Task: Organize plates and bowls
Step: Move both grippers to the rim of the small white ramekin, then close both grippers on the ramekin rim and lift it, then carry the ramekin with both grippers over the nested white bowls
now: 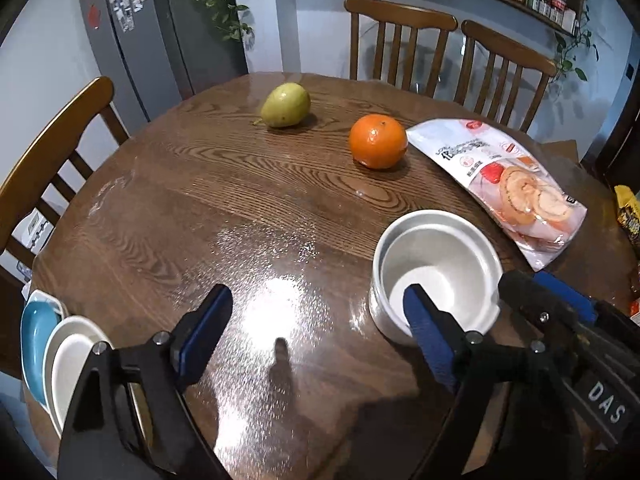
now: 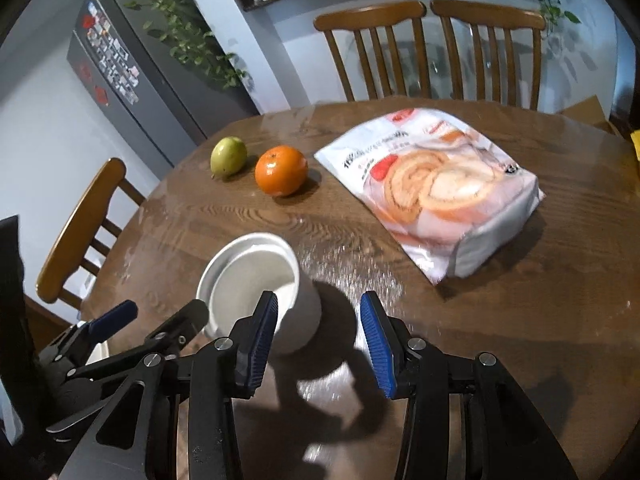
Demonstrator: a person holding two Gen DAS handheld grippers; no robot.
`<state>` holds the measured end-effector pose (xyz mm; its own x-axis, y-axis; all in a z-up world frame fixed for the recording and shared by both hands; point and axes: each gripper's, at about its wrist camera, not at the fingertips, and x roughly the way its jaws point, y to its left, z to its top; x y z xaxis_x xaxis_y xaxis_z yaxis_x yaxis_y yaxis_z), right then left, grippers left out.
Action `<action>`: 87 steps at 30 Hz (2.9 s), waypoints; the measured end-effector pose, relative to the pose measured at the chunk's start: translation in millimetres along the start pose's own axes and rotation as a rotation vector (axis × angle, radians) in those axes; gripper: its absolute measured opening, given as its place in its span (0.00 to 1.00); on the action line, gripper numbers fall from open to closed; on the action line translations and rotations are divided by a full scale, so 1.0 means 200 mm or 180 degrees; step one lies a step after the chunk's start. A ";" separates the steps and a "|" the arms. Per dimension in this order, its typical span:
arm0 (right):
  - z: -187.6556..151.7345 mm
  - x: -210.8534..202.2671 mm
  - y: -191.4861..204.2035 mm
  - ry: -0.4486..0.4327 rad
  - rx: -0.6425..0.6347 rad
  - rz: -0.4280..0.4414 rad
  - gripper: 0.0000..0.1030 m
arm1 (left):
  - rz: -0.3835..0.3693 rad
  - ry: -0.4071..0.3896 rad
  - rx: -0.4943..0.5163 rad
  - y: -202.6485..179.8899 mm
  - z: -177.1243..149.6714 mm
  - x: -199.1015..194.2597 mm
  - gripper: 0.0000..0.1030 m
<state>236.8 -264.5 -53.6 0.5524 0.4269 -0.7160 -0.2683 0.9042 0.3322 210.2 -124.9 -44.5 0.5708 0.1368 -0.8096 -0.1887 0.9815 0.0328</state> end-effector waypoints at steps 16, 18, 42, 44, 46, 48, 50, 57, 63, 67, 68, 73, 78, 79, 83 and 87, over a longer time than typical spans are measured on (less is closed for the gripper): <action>0.07 0.16 -0.01 0.0504 0.0181 0.0332 0.22 | -0.0311 0.0403 0.0287 -0.07 0.09 0.15 0.32; 0.07 0.16 -0.01 0.0522 0.0188 0.0320 0.21 | -0.0359 0.0400 0.0271 -0.07 0.09 0.14 0.28; -0.11 0.00 0.11 0.0484 0.0102 0.0228 0.16 | -0.0508 0.0236 0.0378 -0.01 -0.15 -0.05 0.11; -0.13 -0.03 0.13 0.0483 0.0096 0.0241 0.16 | -0.0502 0.0216 0.0380 0.00 -0.18 -0.09 0.11; -0.16 -0.06 0.16 0.0486 0.0066 0.0237 0.16 | -0.0500 0.0204 0.0369 0.02 -0.22 -0.13 0.11; -0.18 -0.07 0.18 0.0490 0.0057 0.0241 0.16 | -0.0491 0.0200 0.0368 0.05 -0.25 -0.16 0.11; -0.22 -0.11 0.21 0.0507 0.0034 0.0246 0.16 | -0.0483 0.0198 0.0371 0.07 -0.29 -0.19 0.11; -0.32 -0.16 0.28 0.0565 0.0007 0.0251 0.16 | -0.0467 0.0225 0.0384 0.13 -0.39 -0.26 0.11; -0.39 -0.25 0.37 0.0516 -0.0037 0.0258 0.16 | -0.0461 0.0092 0.0416 0.18 -0.43 -0.36 0.11; -0.40 -0.30 0.43 0.0464 -0.0076 0.0264 0.16 | -0.0451 0.0018 0.0410 0.22 -0.44 -0.42 0.11; -0.41 -0.31 0.45 0.0456 -0.0086 0.0267 0.16 | -0.0448 0.0011 0.0411 0.23 -0.45 -0.42 0.12; -0.44 -0.33 0.50 0.0434 -0.0107 0.0298 0.16 | -0.0439 -0.0018 0.0401 0.28 -0.47 -0.46 0.12; -0.45 -0.35 0.56 0.0402 -0.0143 0.0340 0.16 | -0.0414 -0.0101 0.0391 0.33 -0.47 -0.51 0.12; -0.44 -0.36 0.58 0.0394 -0.0152 0.0348 0.16 | -0.0410 -0.0121 0.0381 0.34 -0.47 -0.52 0.12; -0.44 -0.37 0.62 0.0367 -0.0194 0.0353 0.16 | -0.0394 -0.0175 0.0353 0.38 -0.46 -0.55 0.12; -0.42 -0.39 0.71 0.0322 -0.0250 0.0368 0.16 | -0.0381 -0.0236 0.0332 0.44 -0.45 -0.58 0.12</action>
<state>88.3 -169.4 -2.5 0.4332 0.5214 -0.7352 -0.3884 0.8441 0.3697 56.4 -67.0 0.0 0.6422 0.0240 -0.7661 -0.0341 0.9994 0.0026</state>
